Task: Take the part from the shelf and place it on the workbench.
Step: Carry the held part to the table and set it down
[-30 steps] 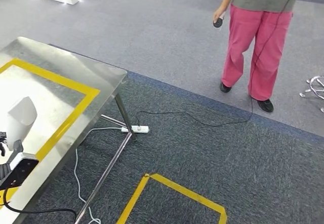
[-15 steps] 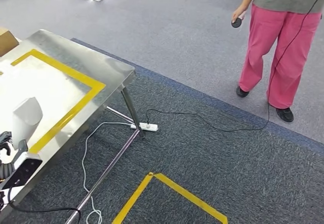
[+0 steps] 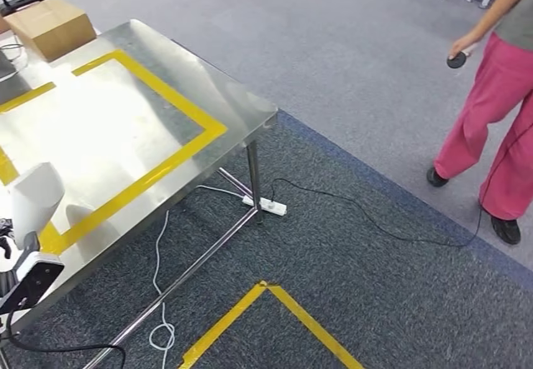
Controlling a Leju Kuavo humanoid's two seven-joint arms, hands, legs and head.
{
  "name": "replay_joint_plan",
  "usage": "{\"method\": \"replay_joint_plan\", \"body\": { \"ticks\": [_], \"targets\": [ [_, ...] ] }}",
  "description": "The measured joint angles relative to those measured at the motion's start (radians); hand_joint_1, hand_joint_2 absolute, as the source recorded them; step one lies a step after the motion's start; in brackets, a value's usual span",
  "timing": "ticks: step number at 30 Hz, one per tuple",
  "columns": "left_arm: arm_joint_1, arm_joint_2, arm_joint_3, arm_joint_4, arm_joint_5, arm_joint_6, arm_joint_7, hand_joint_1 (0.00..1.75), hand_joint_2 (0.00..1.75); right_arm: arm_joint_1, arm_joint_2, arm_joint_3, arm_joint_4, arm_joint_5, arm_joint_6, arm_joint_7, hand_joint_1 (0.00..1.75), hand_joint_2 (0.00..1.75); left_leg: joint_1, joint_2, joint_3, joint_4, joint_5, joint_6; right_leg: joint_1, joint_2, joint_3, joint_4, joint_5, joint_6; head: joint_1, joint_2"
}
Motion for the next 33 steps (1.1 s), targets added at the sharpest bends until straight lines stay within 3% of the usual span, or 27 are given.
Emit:
{"method": "replay_joint_plan", "body": {
  "ticks": [2,4,5,6,7,9,11,13,14,16,17,19,20,21,22,24,26,28,30,31,33],
  "targets": [
    [-0.004,-0.002,0.000,0.000,0.002,0.000,0.000,1.75,1.75,0.000,0.000,0.000,0.000,-0.002,0.000,-0.001,0.00,0.00,0.003,-0.028,0.002,-0.004,0.004,0.006,-0.001,0.067,-0.056,0.110,-0.052,0.004,0.003,0.000],
    [-0.003,-0.004,0.000,0.000,0.004,0.000,0.000,1.75,1.75,0.003,0.000,0.000,0.000,-0.006,0.001,-0.001,0.00,0.00,0.001,-0.059,0.001,-0.004,0.004,0.009,0.001,0.085,-0.122,0.222,-0.084,0.003,0.003,0.000],
    [-0.002,-0.004,0.000,0.000,0.004,0.000,0.000,1.75,1.75,0.004,0.000,0.000,0.001,-0.009,0.001,-0.001,0.00,0.00,0.000,-0.074,0.002,-0.004,0.003,0.010,0.003,0.087,-0.137,0.236,-0.073,0.001,0.003,0.000],
    [-0.001,-0.004,0.000,0.000,0.004,0.000,0.000,1.75,1.75,0.005,0.000,0.000,0.001,-0.011,0.003,-0.001,0.00,0.00,-0.002,-0.088,0.004,-0.004,0.003,0.010,0.005,0.090,-0.132,0.209,-0.041,-0.003,0.003,0.000],
    [0.000,-0.004,0.001,0.000,0.005,0.000,0.000,1.75,1.75,0.005,0.000,0.000,0.001,-0.014,0.005,-0.001,0.00,0.00,-0.003,-0.102,0.007,-0.004,0.002,0.010,0.006,0.099,-0.111,0.148,0.004,-0.009,0.003,0.000],
    [-0.001,-0.004,0.002,0.000,0.006,0.000,0.000,1.75,1.75,0.005,-0.002,0.000,0.001,-0.018,0.009,-0.001,0.00,0.00,-0.003,-0.125,0.008,-0.002,0.000,0.009,0.007,0.140,-0.057,0.017,0.065,-0.023,0.002,0.000],
    [0.001,-0.005,0.002,0.000,0.007,-0.001,0.001,1.75,1.75,0.005,-0.004,0.000,0.002,-0.021,0.011,-0.001,0.00,0.00,0.002,-0.145,0.001,-0.002,0.001,-0.001,0.008,0.166,-0.028,-0.041,0.073,-0.032,0.001,0.000],
    [0.006,-0.004,0.004,0.000,0.008,-0.001,0.001,1.75,1.75,0.005,-0.003,0.000,0.001,-0.021,0.012,-0.001,0.00,0.00,0.007,-0.163,-0.003,-0.005,0.004,-0.013,0.008,0.152,-0.019,-0.056,0.076,-0.037,0.002,0.000],
    [0.008,-0.004,0.005,0.000,0.008,0.000,0.001,1.75,1.75,0.005,-0.003,0.000,0.001,-0.021,0.012,0.000,0.00,0.00,0.006,-0.155,-0.005,-0.001,0.000,-0.019,0.005,0.141,-0.013,-0.065,0.078,-0.041,-0.001,0.000],
    [0.006,-0.001,0.008,-0.001,0.008,0.000,0.002,1.75,1.75,0.006,-0.002,0.000,0.001,-0.022,0.014,0.000,0.00,0.00,0.005,-0.110,-0.029,0.051,-0.035,-0.032,-0.003,0.116,0.001,-0.082,0.082,-0.048,-0.009,0.000],
    [0.004,-0.001,0.009,-0.001,0.008,0.000,0.002,1.75,1.75,0.007,-0.003,0.000,0.001,-0.023,0.015,0.000,0.00,0.00,0.008,-0.082,-0.057,0.105,-0.063,-0.040,-0.003,0.103,0.006,-0.086,0.080,-0.050,-0.014,0.000],
    [0.005,-0.002,0.009,-0.001,0.008,0.000,0.003,1.75,1.75,0.010,-0.002,0.000,0.001,-0.023,0.016,0.000,0.00,0.00,0.020,-0.056,-0.118,0.219,-0.105,-0.055,-0.005,0.078,0.010,-0.087,0.076,-0.049,-0.016,0.000],
    [0.009,-0.004,0.009,-0.001,0.008,0.000,0.003,1.75,1.75,0.010,-0.002,0.000,0.001,-0.023,0.016,0.000,0.00,0.00,0.027,-0.052,-0.133,0.243,-0.102,-0.061,-0.006,0.067,0.012,-0.087,0.073,-0.047,-0.016,0.000],
    [0.011,-0.004,0.010,-0.001,0.008,0.000,0.003,1.75,1.75,0.011,-0.002,0.000,0.001,-0.023,0.016,0.000,0.00,0.00,0.032,-0.049,-0.128,0.228,-0.079,-0.067,-0.008,0.056,0.016,-0.087,0.069,-0.044,-0.016,0.000],
    [0.013,-0.004,0.011,-0.001,0.008,0.000,0.003,1.75,1.75,0.011,-0.002,0.000,0.001,-0.023,0.016,0.000,0.00,0.00,0.037,-0.042,-0.104,0.177,-0.042,-0.073,-0.011,0.046,0.021,-0.087,0.065,-0.039,-0.016,0.000],
    [0.015,-0.005,0.016,-0.001,0.010,-0.002,0.003,1.75,1.75,0.010,-0.002,0.000,0.002,-0.023,0.015,0.002,0.00,0.00,0.039,-0.006,-0.037,0.046,0.018,-0.081,-0.012,0.028,0.033,-0.086,0.055,-0.026,-0.019,0.000],
    [0.020,-0.007,0.026,-0.001,0.016,-0.008,0.002,1.75,1.75,0.008,0.000,0.000,0.002,-0.022,0.014,0.004,0.00,0.00,0.033,0.017,-0.008,-0.015,0.027,-0.071,-0.007,0.014,0.042,-0.086,0.047,-0.012,-0.022,0.000],
    [0.032,-0.010,0.044,-0.002,0.023,-0.016,-0.001,1.75,1.75,0.005,0.003,0.001,0.002,-0.020,0.012,0.006,0.00,0.00,0.028,0.004,-0.009,-0.017,0.022,-0.051,-0.006,0.000,0.050,-0.091,0.042,0.000,-0.023,0.000],
    [0.044,-0.014,0.071,-0.003,0.032,-0.025,-0.008,1.75,1.75,0.000,0.007,0.003,0.002,-0.017,0.008,0.010,0.00,0.00,0.028,-0.013,-0.006,-0.021,0.022,-0.035,-0.010,0.019,0.044,-0.073,0.022,0.010,-0.022,0.000],
    [0.047,-0.015,0.086,-0.004,0.036,-0.030,-0.012,1.75,1.75,-0.002,0.009,0.006,0.002,-0.015,0.007,0.011,0.00,0.00,0.029,-0.021,-0.004,-0.022,0.022,-0.027,-0.012,0.039,0.024,-0.033,-0.002,0.012,-0.020,0.000],
    [0.052,-0.021,0.113,-0.005,0.042,-0.043,-0.022,1.75,1.75,-0.005,0.012,0.011,0.002,-0.013,0.005,0.014,0.00,0.00,0.026,-0.037,-0.003,-0.023,0.020,-0.016,-0.012,0.074,-0.050,0.107,-0.066,0.010,-0.019,0.000]
  ]
}}
